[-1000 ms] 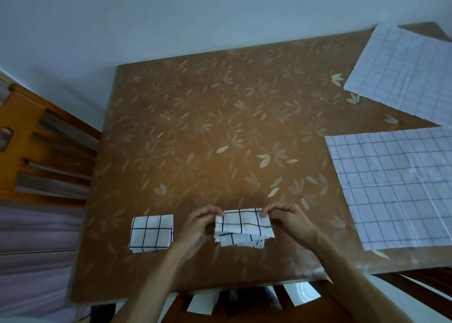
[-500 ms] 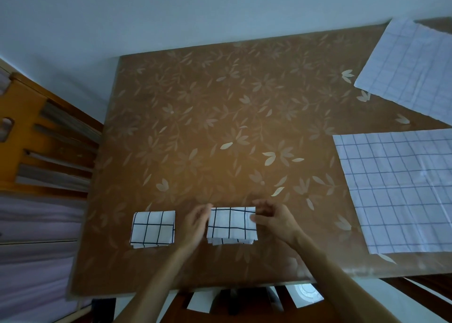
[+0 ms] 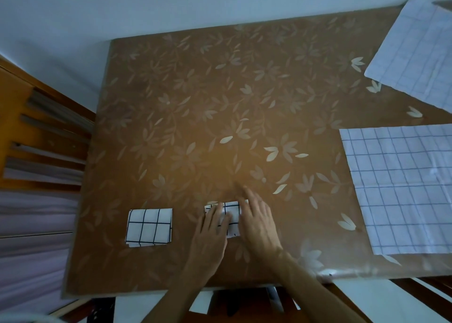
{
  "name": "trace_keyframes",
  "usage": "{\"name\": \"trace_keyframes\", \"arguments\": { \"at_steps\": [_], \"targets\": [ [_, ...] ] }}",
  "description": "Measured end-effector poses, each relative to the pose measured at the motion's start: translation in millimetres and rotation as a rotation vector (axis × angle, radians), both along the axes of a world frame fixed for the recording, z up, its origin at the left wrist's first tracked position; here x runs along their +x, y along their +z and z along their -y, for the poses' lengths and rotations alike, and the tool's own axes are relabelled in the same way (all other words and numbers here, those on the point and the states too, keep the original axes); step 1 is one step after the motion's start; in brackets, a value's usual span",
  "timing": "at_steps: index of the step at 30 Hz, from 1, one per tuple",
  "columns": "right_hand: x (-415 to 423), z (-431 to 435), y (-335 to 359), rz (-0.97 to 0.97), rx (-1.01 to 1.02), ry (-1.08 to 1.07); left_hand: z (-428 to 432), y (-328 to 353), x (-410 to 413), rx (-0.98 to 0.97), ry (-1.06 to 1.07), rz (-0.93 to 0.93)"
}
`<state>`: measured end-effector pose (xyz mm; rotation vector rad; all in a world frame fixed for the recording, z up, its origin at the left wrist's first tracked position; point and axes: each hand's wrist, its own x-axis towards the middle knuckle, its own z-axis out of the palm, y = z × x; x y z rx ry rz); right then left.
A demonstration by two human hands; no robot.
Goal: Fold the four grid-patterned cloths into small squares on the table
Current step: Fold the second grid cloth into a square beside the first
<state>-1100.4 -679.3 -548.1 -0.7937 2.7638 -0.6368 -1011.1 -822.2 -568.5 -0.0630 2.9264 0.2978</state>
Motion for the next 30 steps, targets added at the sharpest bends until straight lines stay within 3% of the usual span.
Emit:
{"name": "trace_keyframes", "arguments": {
  "at_steps": [4,17,21,25,27,30],
  "targets": [
    [18.0,4.8,-18.5,0.03,0.123,0.233,7.2,-1.1,4.4,-0.04,-0.061,0.014],
    [14.5,-3.5,-10.8,0.074,0.295,0.234,23.7,6.5,5.1,-0.055,-0.078,0.132],
    [16.0,-2.6,-3.0,0.075,0.265,0.193,21.4,5.9,5.4,-0.087,-0.075,0.147],
    [20.7,-14.9,22.4,0.187,0.157,-0.02,13.1,8.9,0.8,-0.102,-0.063,0.124],
    [21.2,-17.0,24.0,0.17,0.081,-0.042,11.3,12.2,1.7,-0.099,-0.062,0.103],
    [20.7,-7.0,23.1,0.311,0.001,-0.011,13.6,16.9,7.0,-0.087,-0.028,0.068]
  ]
}}
